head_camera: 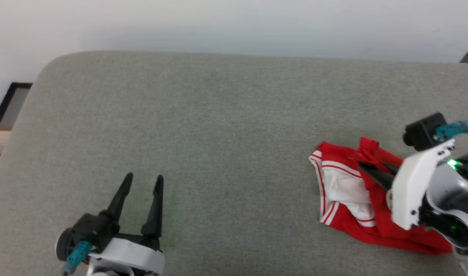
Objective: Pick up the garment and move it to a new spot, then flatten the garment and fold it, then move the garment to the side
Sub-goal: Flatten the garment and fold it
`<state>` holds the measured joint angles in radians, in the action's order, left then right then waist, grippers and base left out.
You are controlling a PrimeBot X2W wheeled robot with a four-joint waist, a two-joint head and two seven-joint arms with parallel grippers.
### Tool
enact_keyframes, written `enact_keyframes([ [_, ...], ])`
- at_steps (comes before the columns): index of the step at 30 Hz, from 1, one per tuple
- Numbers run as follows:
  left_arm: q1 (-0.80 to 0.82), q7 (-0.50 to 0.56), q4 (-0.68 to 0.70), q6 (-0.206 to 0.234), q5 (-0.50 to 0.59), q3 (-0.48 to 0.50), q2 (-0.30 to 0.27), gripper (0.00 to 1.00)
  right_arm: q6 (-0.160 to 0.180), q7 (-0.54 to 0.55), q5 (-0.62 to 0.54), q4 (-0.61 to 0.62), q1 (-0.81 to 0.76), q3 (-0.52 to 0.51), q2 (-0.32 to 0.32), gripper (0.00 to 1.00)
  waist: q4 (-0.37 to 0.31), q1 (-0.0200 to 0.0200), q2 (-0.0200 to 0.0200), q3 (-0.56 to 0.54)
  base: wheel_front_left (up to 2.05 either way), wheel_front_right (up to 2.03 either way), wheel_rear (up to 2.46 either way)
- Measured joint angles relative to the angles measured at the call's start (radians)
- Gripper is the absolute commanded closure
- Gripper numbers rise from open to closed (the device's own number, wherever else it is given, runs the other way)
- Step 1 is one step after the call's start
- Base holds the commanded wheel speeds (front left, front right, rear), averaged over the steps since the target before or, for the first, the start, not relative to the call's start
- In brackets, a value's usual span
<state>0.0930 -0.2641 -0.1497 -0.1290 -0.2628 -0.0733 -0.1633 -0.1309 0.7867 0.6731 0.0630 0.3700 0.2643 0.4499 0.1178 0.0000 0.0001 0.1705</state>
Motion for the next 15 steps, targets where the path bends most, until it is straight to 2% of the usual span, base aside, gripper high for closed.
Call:
enact_keyframes([
  [6,0.015,0.000,-0.001,0.000,-0.014,-0.019,0.003,0.00,0.000,-0.053,-0.063,-0.071,0.090,0.083,-0.015,1.00,0.035,0.0000,0.0000,0.025,0.00,0.00,0.00],
  [15,0.046,0.000,-0.016,0.000,-0.023,-0.034,0.018,0.00,0.000,-0.106,-0.058,-0.262,0.132,0.173,-0.030,1.00,0.077,0.0000,0.0000,0.067,0.00,0.00,0.00],
])
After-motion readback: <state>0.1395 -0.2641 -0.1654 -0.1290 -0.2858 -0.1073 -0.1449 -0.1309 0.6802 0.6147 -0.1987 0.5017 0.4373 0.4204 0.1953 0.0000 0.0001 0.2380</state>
